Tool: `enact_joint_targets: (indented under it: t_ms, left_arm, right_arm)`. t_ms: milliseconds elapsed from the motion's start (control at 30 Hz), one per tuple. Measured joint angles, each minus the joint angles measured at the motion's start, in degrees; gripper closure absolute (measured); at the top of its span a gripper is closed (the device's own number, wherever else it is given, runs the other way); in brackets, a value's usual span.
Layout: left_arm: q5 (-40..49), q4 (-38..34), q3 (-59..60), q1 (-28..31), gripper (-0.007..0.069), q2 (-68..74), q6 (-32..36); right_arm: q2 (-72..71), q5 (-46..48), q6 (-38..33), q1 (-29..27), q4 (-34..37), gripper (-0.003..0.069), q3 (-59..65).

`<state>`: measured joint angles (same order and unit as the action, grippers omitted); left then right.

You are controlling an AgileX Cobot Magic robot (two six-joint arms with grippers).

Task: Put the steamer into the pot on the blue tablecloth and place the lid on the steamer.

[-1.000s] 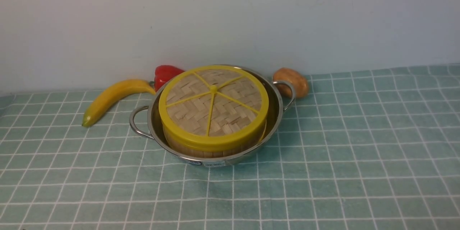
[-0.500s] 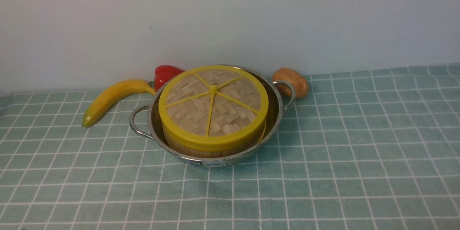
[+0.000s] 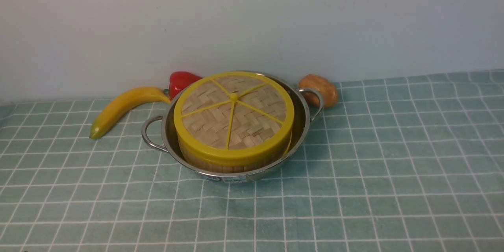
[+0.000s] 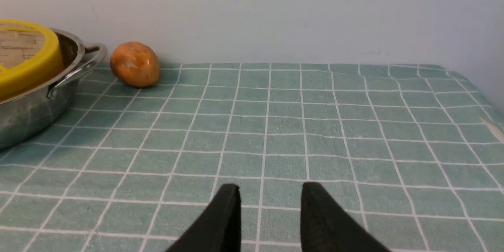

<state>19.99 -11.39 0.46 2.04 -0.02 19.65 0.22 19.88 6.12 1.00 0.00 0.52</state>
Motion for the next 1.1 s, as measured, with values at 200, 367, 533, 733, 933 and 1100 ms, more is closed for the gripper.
enact_joint_targets:
  t_ms: [200,367,533,733,933,1100]
  left_arm:
    - [0.0,0.0,0.0,0.0,0.0382,0.0,0.0]
    - [0.0,0.0,0.0,0.0,0.0382,0.0,0.0]
    - [0.0,0.0,0.0,0.0,0.0382,0.0,0.0]
    - [0.0,0.0,0.0,0.0,0.0382,0.0,0.0]
    - [0.0,0.0,0.0,0.0,0.0382,0.0,0.0]
    - [0.0,0.0,0.0,0.0,0.0382,0.0,0.0]
  right_arm:
    - [0.0,0.0,-0.07,0.0,0.0,0.0419,0.0]
    - [0.0,0.0,-0.07,0.0,0.0,0.0419,0.0]
    - [0.0,0.0,-0.07,0.0,0.0,0.0419,0.0]
    - [0.0,0.0,1.95,0.0,0.0,0.0419,0.0]
    - [0.0,-0.05,2.59,0.0,0.0,0.0419,0.0]
    - [0.0,-0.05,2.59,0.0,0.0,0.0419,0.0]
